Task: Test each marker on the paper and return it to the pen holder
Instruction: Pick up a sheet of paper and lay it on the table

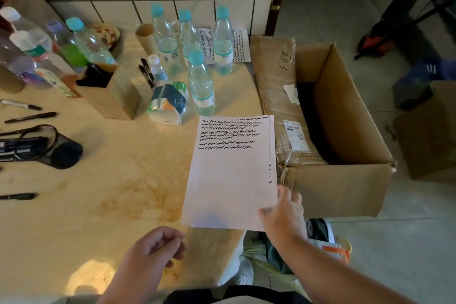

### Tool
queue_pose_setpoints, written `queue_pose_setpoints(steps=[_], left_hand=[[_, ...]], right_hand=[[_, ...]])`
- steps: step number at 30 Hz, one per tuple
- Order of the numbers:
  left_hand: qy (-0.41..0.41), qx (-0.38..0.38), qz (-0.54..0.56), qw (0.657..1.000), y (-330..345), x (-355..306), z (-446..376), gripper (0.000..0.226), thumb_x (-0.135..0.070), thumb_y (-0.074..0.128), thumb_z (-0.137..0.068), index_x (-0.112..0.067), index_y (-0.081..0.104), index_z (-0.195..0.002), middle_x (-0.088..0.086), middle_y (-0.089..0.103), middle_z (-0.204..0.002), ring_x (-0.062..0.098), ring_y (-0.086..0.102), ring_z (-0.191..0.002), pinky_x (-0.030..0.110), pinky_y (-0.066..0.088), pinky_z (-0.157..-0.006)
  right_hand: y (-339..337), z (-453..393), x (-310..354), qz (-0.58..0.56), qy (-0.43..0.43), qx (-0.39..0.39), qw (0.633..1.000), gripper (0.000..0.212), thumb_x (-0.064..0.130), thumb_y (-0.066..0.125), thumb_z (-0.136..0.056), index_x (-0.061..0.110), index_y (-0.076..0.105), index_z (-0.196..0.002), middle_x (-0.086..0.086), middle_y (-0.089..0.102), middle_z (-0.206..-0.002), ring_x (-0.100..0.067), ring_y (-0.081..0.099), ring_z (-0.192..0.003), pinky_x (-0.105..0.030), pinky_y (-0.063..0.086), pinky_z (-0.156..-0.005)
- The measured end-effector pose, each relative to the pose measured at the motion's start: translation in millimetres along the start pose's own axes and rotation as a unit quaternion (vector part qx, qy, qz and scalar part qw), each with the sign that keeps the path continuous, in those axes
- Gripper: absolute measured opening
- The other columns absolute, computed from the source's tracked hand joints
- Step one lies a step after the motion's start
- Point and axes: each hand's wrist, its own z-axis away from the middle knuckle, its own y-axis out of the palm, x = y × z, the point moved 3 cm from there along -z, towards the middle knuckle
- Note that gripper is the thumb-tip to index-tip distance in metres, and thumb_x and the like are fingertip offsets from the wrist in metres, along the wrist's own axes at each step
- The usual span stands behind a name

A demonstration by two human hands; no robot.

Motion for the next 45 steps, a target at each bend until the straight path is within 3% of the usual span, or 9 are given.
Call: queue_pose_setpoints(steps=[10, 17, 22, 27, 30, 34, 37, 40, 45], left_hand=[[-0.008, -0.004, -0.012, 1.0, -7.2, 6.8, 7.2, 0.018, 0.003, 0.057, -0.094, -0.006, 0.072, -0.088, 0.012, 0.076, -0.078, 0.026, 0.07, -0.074, 0.04, 0.05, -0.068], [-0.009, -0.006, -0.016, 1.0, -10.4, 13.9, 15.5, 0.017, 0.003, 0.058, -0.093, -0.005, 0.072, -0.089, 0.012, 0.076, -0.077, 0.022, 0.07, -0.069, 0.038, 0.05, -0.067], [0.0, -0.01, -0.011, 1.0, -9.8, 15.4, 20.9, 0.017, 0.005, 0.058, -0.092, -0.004, 0.071, -0.089, 0.013, 0.075, -0.077, 0.022, 0.07, -0.068, 0.037, 0.049, -0.065], [-0.007, -0.012, -0.011, 1.0, -12.6, 20.5, 24.1, 0.017, 0.005, 0.057, -0.093, -0.004, 0.071, -0.089, 0.012, 0.076, -0.077, 0.024, 0.071, -0.07, 0.04, 0.049, -0.067], [-0.002, -0.026, -0.015, 1.0, -14.6, 21.0, 28.4, 0.019, 0.006, 0.057, -0.092, -0.006, 0.072, -0.089, 0.011, 0.076, -0.077, 0.026, 0.071, -0.072, 0.038, 0.05, -0.066], [0.001, -0.03, -0.011, 0.999, -14.2, 19.5, 32.5, 0.02, 0.005, 0.057, -0.093, -0.007, 0.072, -0.088, 0.01, 0.076, -0.077, 0.027, 0.07, -0.073, 0.04, 0.051, -0.068], [0.006, -0.033, -0.002, 0.999, -14.6, 18.7, 33.4, 0.021, 0.004, 0.057, -0.093, -0.008, 0.073, -0.087, 0.011, 0.075, -0.077, 0.027, 0.07, -0.073, 0.04, 0.05, -0.068], [0.011, -0.037, -0.001, 0.999, -15.2, 20.8, 35.3, 0.021, 0.004, 0.057, -0.093, -0.008, 0.073, -0.088, 0.011, 0.075, -0.078, 0.028, 0.07, -0.074, 0.04, 0.05, -0.068], [0.012, -0.046, 0.004, 0.999, -25.2, 29.0, 36.2, 0.02, 0.003, 0.057, -0.093, -0.009, 0.072, -0.088, 0.01, 0.076, -0.078, 0.026, 0.071, -0.074, 0.039, 0.051, -0.069]], right_hand=[[2.8, -6.8, -4.8, -0.01, 0.051, 0.045, 0.998, 0.057, 0.048, 0.069, -0.078, 0.021, 0.054, -0.127, -0.002, 0.039, -0.115, -0.025, 0.049, -0.113, -0.036, 0.046, -0.082], [1.2, -4.7, -1.7, -0.008, 0.003, -0.018, 1.0, 0.059, 0.04, 0.076, -0.082, 0.016, 0.045, -0.127, -0.008, 0.048, -0.123, -0.027, 0.054, -0.111, -0.042, 0.053, -0.091], [8.8, -5.1, -1.4, 0.003, 0.002, 0.031, 1.0, 0.043, 0.034, 0.062, -0.094, 0.012, 0.05, -0.128, -0.01, 0.058, -0.125, -0.02, 0.056, -0.093, -0.03, 0.049, -0.077], [10.8, -4.9, -3.0, -0.084, 0.06, 0.069, 0.992, 0.052, 0.04, 0.066, -0.083, 0.015, 0.052, -0.126, -0.001, 0.066, -0.11, -0.016, 0.061, -0.085, -0.025, 0.04, -0.053], [13.3, -4.6, -2.0, -0.124, 0.086, 0.081, 0.985, 0.052, 0.048, 0.068, -0.067, 0.018, 0.063, -0.109, 0.002, 0.07, -0.092, -0.015, 0.067, -0.077, -0.025, 0.049, -0.054], [10.0, -2.9, 3.9, -0.128, 0.066, 0.091, 0.985, 0.026, 0.031, 0.07, -0.08, 0.006, 0.069, -0.088, -0.004, 0.07, -0.077, -0.019, 0.064, -0.066, -0.03, 0.052, -0.058], [5.4, -0.8, 7.2, -0.119, 0.037, 0.083, 0.989, 0.019, 0.029, 0.064, -0.086, 0.01, 0.064, -0.087, -0.005, 0.07, -0.083, -0.022, 0.068, -0.069, -0.035, 0.06, -0.057], [2.3, 5.1, 9.7, -0.137, -0.004, 0.082, 0.987, 0.01, 0.023, 0.053, -0.093, 0.021, 0.06, -0.099, 0.003, 0.067, -0.098, -0.017, 0.072, -0.061, -0.026, 0.054, -0.044], [2.7, 21.0, 13.5, -0.226, -0.032, 0.084, 0.97, 0.016, 0.023, 0.053, -0.096, 0.022, 0.069, -0.094, 0.002, 0.071, -0.1, -0.02, 0.071, -0.078, -0.042, 0.064, -0.067]])
